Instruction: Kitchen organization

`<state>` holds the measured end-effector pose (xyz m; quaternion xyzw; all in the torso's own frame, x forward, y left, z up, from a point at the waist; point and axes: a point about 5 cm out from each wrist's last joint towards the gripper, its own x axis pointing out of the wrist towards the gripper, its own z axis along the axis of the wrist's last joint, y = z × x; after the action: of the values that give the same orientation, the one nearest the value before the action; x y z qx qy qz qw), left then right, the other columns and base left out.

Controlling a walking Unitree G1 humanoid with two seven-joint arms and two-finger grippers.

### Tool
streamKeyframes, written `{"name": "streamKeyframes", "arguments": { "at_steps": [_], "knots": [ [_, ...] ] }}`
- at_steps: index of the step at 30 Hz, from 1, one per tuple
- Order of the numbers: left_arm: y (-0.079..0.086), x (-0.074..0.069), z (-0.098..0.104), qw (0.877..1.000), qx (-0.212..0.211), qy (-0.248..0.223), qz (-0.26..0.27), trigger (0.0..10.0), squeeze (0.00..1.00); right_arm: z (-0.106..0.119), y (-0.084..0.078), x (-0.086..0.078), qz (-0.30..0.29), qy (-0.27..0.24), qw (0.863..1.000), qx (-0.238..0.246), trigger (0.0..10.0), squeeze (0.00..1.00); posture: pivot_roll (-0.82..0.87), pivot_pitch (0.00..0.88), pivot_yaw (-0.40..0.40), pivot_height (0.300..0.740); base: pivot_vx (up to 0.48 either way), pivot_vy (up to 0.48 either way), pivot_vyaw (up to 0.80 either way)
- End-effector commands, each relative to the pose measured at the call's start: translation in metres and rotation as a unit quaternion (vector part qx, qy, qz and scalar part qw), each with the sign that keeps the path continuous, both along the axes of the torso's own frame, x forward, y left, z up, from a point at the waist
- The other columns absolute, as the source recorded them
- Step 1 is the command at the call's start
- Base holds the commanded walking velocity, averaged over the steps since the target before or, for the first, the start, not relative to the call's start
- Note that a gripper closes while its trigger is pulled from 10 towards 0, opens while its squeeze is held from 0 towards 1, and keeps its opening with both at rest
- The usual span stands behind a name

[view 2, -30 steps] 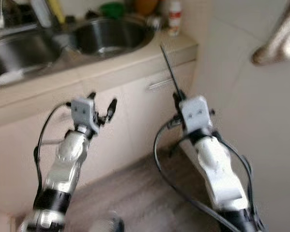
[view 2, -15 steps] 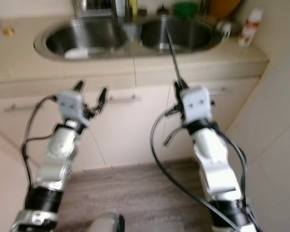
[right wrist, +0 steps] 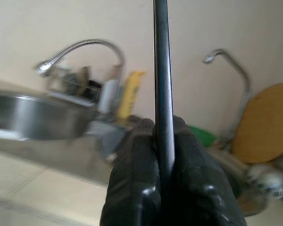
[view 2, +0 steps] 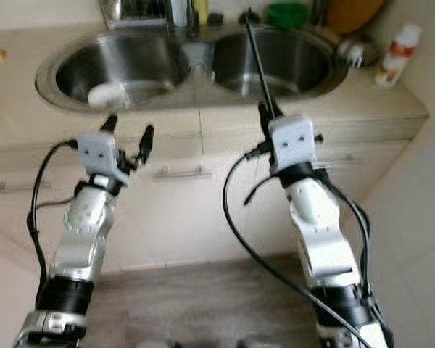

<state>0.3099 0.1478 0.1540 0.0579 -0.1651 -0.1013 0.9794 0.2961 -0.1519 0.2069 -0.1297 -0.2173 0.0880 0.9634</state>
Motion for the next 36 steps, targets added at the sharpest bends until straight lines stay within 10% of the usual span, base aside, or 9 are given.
{"name": "streamKeyframes", "arguments": {
  "at_steps": [1, 24, 31, 32, 33, 34, 36],
  "knots": [
    [0.0, 0.001, 0.007, 1.0, 0.012, -0.016, -0.002, 10.0, 0.0, 0.017, 0.0, 0.002, -0.002, -0.033, 0.999, 0.003, 10.0, 0.0, 0.07, 0.0, -0.021, 0.74, 0.48, 0.0, 0.0],
    [-0.001, 0.004, 0.006, 0.999, 0.037, -0.024, 0.017, 10.0, 0.0, 0.025, -0.002, 0.014, -0.009, -0.043, 0.999, 0.017, 10.0, 0.0, 0.08, 0.0, -0.024, 0.74, 0.3, 0.0, 0.28],
    [-0.004, 0.004, 0.004, 0.999, 0.04, -0.02, 0.015, 10.0, 0.0, 0.007, -0.022, 0.04, -0.053, 0.027, 0.998, 0.036, 10.0, 0.0, 0.08, 0.0, -0.028, 0.74, 0.0, 0.0, 0.0],
    [-0.004, 0.004, 0.004, 0.999, 0.04, -0.02, 0.015, 10.0, 0.0, 0.003, -0.025, 0.043, -0.057, 0.041, 0.996, 0.046, 10.0, 0.13, 0.08, 0.0, -0.028, 0.74, 0.0, 0.0, 0.0],
    [-0.005, 0.004, 0.003, 0.999, 0.04, -0.02, 0.014, 10.0, 0.0, -0.002, -0.032, 0.049, -0.07, 0.053, 0.993, 0.08, 10.0, 0.72, 0.09, 0.0, -0.032, 0.74, 0.0, 0.0, 0.0],
    [-0.006, 0.004, 0.003, 0.999, 0.04, -0.02, 0.014, 10.0, 0.0, -0.004, -0.036, 0.051, -0.074, 0.06, 0.991, 0.094, 10.0, 1.0, 0.09, 0.0, -0.034, 0.74, 0.0, 0.0, 0.0],
    [-0.006, 0.004, 0.003, 0.999, 0.04, -0.02, 0.014, 10.0, 0.0, -0.014, -0.043, 0.056, -0.093, 0.093, 0.985, 0.11, 10.0, 1.0, 0.1, 0.0, -0.036, 0.74, 0.0, 0.0, 0.0]
  ]
}}
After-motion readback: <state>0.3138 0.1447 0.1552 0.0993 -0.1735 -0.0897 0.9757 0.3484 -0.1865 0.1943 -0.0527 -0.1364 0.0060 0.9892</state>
